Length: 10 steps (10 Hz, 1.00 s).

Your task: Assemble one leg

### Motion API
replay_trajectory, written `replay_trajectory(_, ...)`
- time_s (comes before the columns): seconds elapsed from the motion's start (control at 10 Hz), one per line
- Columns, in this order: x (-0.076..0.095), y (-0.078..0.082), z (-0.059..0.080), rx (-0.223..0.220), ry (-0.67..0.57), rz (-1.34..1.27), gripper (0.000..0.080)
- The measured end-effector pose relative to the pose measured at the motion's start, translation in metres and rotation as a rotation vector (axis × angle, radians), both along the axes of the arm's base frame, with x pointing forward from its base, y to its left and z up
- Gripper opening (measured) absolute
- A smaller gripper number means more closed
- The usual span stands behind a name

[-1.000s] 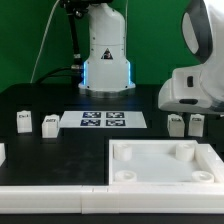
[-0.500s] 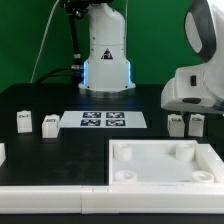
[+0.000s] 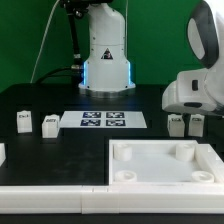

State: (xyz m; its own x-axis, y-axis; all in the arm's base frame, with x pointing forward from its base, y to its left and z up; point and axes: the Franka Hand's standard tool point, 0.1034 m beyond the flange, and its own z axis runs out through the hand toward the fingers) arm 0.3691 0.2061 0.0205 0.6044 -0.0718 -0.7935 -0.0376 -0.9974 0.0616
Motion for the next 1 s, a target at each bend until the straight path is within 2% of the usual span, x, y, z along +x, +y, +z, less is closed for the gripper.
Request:
replay_trajectory(0.6,-0.002,0.002,-0.013,0.002,-0.012,0.000,0.0649)
replay_trajectory(0.9,-0.001,0.001,-0.013,0.000,-0.015,-0.003,0.0649)
replay_trajectory(1.0,0.000,0.001,-0.013,0.001,-0.016,-0.004,0.0527)
